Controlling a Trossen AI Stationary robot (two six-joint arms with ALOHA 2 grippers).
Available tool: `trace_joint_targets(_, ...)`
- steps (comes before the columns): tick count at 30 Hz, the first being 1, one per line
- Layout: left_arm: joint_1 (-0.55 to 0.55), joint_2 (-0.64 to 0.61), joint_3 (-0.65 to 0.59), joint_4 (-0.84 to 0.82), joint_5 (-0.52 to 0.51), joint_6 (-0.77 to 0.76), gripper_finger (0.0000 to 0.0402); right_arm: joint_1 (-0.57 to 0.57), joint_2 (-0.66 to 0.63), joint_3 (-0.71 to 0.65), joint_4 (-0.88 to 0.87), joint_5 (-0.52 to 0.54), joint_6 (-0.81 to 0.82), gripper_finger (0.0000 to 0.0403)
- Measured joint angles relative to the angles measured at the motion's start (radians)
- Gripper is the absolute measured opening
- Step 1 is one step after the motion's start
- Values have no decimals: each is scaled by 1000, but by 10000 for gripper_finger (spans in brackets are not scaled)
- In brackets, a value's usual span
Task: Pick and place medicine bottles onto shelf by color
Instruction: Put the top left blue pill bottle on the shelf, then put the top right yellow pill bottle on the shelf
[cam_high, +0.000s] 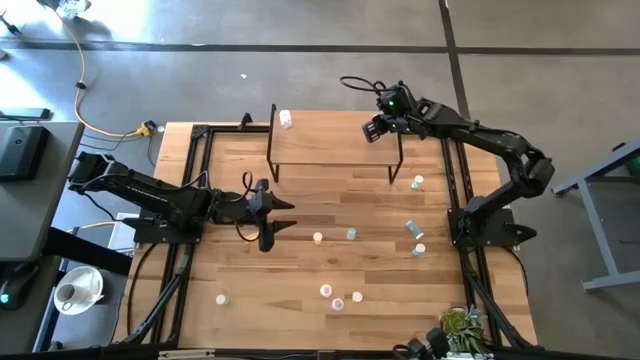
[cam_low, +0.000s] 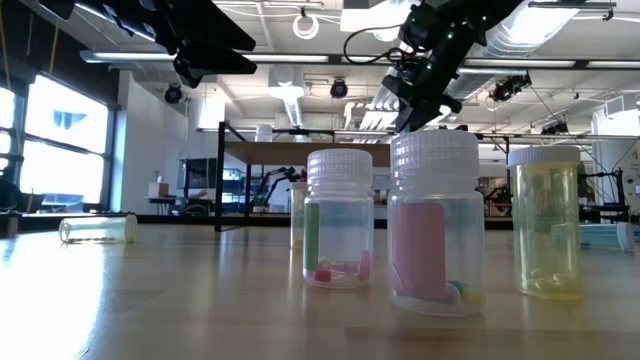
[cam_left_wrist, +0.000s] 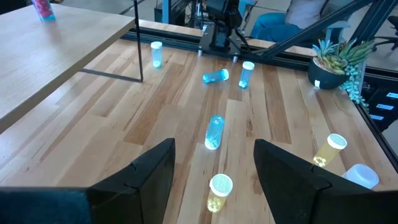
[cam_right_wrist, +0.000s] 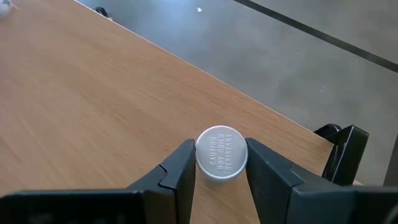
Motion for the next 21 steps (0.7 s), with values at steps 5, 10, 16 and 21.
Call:
trace_joint_targets(5, 0, 0, 0, 0, 0, 0, 209, 0, 1, -1, -12, 0, 0, 152)
trace_joint_targets(10, 0, 0, 0, -3, 0, 0, 209, 0, 0, 0, -5, 0, 0, 181)
trace_joint_targets(16, 0, 0, 0, -5, 0, 0, 209, 0, -33, 1, 7, 0, 0, 190)
trace_joint_targets(21, 0, 0, 0, -12, 0, 0, 209, 4, -90, 2, 4, -1, -5, 190)
